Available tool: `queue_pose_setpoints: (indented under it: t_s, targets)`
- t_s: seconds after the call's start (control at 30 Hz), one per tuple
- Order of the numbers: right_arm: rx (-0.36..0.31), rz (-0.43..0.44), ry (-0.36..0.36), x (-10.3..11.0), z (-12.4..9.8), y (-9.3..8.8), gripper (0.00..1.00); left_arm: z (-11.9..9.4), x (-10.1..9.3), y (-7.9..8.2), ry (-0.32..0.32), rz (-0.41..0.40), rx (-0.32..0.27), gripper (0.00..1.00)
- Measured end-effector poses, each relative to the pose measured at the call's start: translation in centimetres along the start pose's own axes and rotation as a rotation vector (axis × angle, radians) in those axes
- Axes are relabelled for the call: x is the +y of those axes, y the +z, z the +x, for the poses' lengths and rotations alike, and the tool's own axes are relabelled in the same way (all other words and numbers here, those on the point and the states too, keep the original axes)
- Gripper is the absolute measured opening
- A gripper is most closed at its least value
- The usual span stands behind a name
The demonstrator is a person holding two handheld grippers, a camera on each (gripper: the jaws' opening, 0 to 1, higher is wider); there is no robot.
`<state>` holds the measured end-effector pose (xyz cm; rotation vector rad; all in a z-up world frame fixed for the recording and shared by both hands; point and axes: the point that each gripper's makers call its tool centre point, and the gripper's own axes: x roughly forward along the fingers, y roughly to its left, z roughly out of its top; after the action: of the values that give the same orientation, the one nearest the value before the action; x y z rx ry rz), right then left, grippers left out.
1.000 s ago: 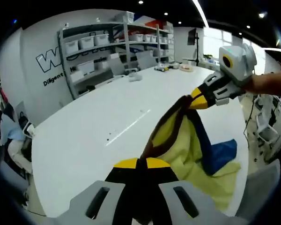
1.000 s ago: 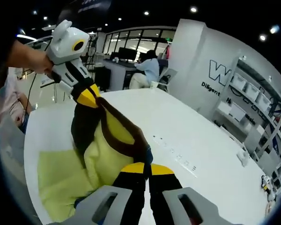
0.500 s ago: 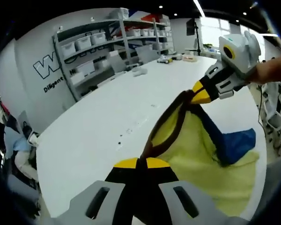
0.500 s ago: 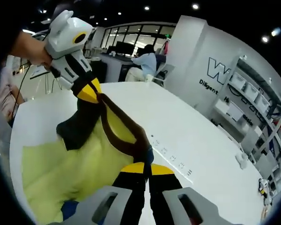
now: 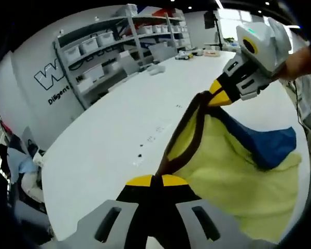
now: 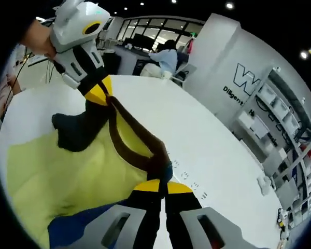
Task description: Fold the garment on the visible template until the final outline fits inside the template.
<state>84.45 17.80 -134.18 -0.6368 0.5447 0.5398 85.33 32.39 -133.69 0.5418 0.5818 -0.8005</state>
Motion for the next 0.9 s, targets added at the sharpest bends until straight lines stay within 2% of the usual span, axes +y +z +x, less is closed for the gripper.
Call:
queue_pose_setpoints:
  t_s: [0.13,0.23,0.4,0.47,0.53,0.7,0.9]
  targets:
    - [0.009,0.023,-0.001,0.4,1.0,-0.5,0.00,1.4,0.5,-1.1,0.000,-0.074,0.024,0.03]
    - [0.033,0.038,0.015,0.7,2.3,-1.3,0.00,2.2,0.8,-1.6,-0.002,-0.094,0.037,0.03]
    - [0.087,0.096,0.004,0.6,3.5,-2.7,0.00,3.1,1.7,-1.5,0.041,-0.119,0.030,0.05]
    - [0.089,0.119,-0.015,0.4,3.5,-3.0,0.04,3.2,1.8,-1.6,0.046,-0.169,0.030,0.10]
    - [0.068,0.169,-0.007,0.6,3.4,-2.9,0.07,3.2,1.8,-1.7,0.048,-0.165,0.030,0.16]
    - [0.079,0.168,0.006,1.1,3.0,-3.8,0.10,3.0,1.5,-2.7,0.042,-0.139,0.053,0.14]
    - [0.069,0.211,0.035,2.2,2.1,-4.7,0.21,2.4,1.4,-3.8,0.042,-0.149,0.060,0.13]
